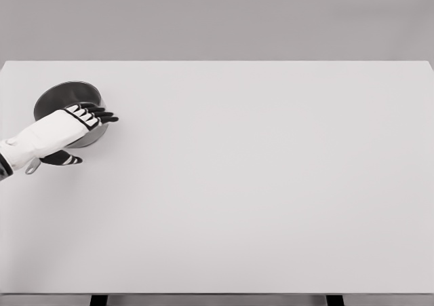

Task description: Rotate pot handle

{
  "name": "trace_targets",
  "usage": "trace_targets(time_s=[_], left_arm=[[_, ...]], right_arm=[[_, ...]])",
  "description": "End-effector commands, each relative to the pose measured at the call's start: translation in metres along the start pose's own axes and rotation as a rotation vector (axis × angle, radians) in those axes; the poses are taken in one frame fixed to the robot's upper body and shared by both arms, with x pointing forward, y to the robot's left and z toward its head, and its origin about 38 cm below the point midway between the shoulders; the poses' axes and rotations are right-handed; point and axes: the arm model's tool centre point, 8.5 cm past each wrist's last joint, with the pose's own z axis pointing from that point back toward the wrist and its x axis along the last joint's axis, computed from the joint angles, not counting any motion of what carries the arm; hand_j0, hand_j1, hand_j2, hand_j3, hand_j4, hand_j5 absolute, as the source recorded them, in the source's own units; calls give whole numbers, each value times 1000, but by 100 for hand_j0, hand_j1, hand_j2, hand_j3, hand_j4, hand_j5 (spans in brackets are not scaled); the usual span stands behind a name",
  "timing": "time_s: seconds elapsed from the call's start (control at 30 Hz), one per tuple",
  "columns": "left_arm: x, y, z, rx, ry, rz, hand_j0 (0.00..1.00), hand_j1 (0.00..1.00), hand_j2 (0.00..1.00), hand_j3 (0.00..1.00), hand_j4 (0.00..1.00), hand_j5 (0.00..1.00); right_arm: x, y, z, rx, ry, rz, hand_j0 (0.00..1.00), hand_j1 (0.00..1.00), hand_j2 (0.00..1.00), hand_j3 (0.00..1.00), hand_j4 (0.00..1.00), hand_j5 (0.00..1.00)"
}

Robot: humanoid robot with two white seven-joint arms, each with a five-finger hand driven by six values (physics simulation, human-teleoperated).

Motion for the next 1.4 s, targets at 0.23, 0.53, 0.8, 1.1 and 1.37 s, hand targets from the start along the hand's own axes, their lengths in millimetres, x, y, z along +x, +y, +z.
trace_targets(time_s=[0.23,0.53,0.8,1.1,1.37], left_arm=[[-8,-2,2,-5,24,8,100,100,100,100,100,100],[-19,-2,11,-21,56,4,100,100,100,100,100,100],[-18,-5,11,-66,54,5,100,100,100,100,100,100],[-22,7,17,-26,71,-1,100,100,100,100,100,100],[-26,9,21,-19,83,-2,100,100,100,100,100,100]], right_arm=[[0,0,0,0,0,0,100,100,100,100,100,100],[0,0,0,0,0,0,100,100,100,100,100,100],[0,0,0,0,0,0,100,100,100,100,100,100],[0,0,0,0,0,0,100,100,100,100,100,100],[0,0,0,0,0,0,100,100,100,100,100,100]])
